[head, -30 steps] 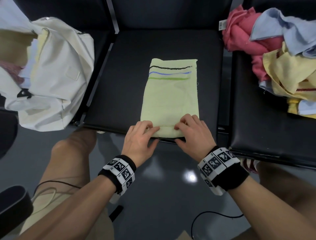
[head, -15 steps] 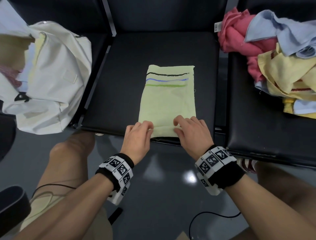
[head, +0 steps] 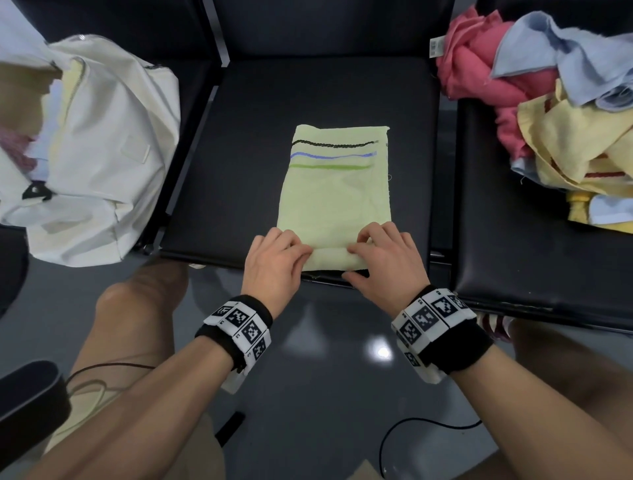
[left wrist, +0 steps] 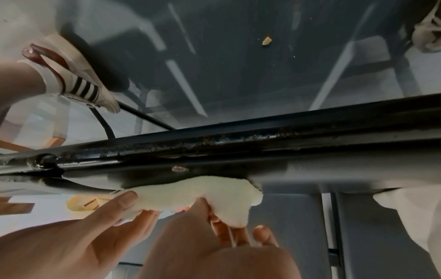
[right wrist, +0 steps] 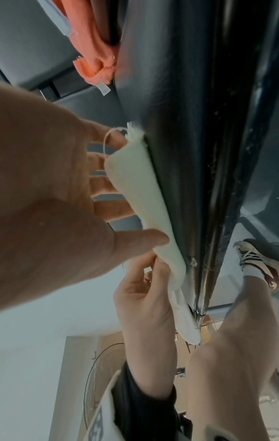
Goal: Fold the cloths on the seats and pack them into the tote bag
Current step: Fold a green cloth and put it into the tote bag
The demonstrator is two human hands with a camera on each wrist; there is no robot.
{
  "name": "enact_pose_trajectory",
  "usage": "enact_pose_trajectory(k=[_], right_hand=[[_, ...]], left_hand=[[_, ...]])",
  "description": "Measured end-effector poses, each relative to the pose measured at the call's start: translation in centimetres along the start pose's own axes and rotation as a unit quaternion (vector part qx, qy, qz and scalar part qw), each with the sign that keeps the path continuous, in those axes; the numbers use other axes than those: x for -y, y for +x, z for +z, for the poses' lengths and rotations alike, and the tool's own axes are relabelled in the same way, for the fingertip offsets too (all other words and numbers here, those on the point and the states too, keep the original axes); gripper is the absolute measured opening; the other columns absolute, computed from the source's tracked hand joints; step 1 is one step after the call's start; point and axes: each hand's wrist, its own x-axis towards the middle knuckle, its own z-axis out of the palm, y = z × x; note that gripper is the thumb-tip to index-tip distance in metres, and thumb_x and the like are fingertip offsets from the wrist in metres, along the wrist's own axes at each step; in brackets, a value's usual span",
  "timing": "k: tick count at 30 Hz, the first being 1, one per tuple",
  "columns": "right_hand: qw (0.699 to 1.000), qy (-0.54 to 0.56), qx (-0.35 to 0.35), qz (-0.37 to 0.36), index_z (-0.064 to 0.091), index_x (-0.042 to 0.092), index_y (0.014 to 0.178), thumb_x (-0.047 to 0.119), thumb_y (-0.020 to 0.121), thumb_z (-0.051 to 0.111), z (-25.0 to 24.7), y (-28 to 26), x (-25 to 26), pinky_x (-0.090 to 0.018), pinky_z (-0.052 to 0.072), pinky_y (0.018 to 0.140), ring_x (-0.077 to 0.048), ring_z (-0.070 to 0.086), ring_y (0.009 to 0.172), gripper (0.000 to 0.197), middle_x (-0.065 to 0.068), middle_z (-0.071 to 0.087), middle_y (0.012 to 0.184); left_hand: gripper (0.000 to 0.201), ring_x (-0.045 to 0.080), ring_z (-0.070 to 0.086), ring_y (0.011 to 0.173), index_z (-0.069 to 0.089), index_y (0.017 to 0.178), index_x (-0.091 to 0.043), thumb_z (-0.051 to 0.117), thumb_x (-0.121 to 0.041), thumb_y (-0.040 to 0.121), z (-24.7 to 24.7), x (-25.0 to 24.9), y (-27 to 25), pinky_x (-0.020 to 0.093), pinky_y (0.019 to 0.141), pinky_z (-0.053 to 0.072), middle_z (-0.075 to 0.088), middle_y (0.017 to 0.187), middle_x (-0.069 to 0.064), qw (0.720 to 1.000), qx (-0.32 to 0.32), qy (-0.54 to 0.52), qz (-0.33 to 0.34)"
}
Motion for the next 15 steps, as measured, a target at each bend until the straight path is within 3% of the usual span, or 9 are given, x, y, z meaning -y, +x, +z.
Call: enact_pose_trajectory(k=[4, 6, 11, 13, 15], right_hand=[[1.000, -0.007, -0.018, 0.005, 0.075, 0.017, 0.091, 0.028, 0.084, 0.072, 0.3, 0.1, 0.1, -0.042, 0.043, 0.074, -0.028, 0.055, 0.087, 0.013, -0.002, 0.059, 0.088], [1.000, -0.014, -0.013, 0.007, 0.073, 0.017, 0.092, 0.027, 0.089, 0.066, 0.4, 0.2, 0.3, -0.043, 0.043, 0.076, -0.029, 0.054, 0.087, 0.013, -0.002, 0.059, 0.088], [1.000, -0.017, 0.007, 0.022, 0.071, 0.015, 0.093, 0.031, 0.095, 0.039, 0.4, 0.4, 0.4, -0.043, 0.042, 0.076, -0.029, 0.054, 0.086, 0.037, -0.003, 0.062, 0.086], [0.999, -0.013, 0.031, 0.031, 0.069, 0.015, 0.096, 0.035, 0.095, 0.024, 0.3, 0.5, 0.6, -0.042, 0.041, 0.079, -0.029, 0.053, 0.089, 0.050, -0.003, 0.063, 0.089], [0.997, -0.001, 0.057, 0.047, 0.064, 0.015, 0.105, 0.037, 0.098, 0.023, -0.1, 0.6, 0.8, -0.041, 0.038, 0.085, -0.028, 0.052, 0.096, 0.047, -0.002, 0.065, 0.097]], left_hand=[[0.027, 0.023, 0.048, 0.079, 0.068, 0.090, -0.011, 0.067, 0.012, 0.078, 0.0, -0.9, 0.2, 0.031, 0.067, 0.032, 0.058, 0.088, 0.003, 1.000, -0.001, 0.006, 0.018], [0.034, 0.024, 0.054, 0.079, 0.068, 0.092, -0.011, 0.063, 0.016, 0.073, 0.3, -1.4, 0.0, 0.031, 0.068, 0.035, 0.062, 0.092, 0.002, 0.999, 0.021, -0.002, 0.033], [0.024, 0.019, 0.059, 0.094, 0.067, 0.104, -0.015, 0.068, -0.019, 0.081, 0.2, -2.1, -0.7, 0.034, 0.082, 0.041, 0.065, 0.103, -0.003, 0.999, 0.053, 0.001, 0.002], [0.025, 0.020, 0.058, 0.096, 0.065, 0.106, -0.016, 0.071, -0.022, 0.083, 0.4, -2.2, -0.5, 0.036, 0.085, 0.040, 0.066, 0.103, -0.005, 0.998, 0.061, 0.013, -0.006], [0.024, 0.021, 0.058, 0.096, 0.065, 0.109, -0.016, 0.068, -0.017, 0.085, 0.6, -2.4, -0.2, 0.037, 0.085, 0.040, 0.066, 0.103, -0.005, 0.998, 0.060, 0.015, -0.003]])
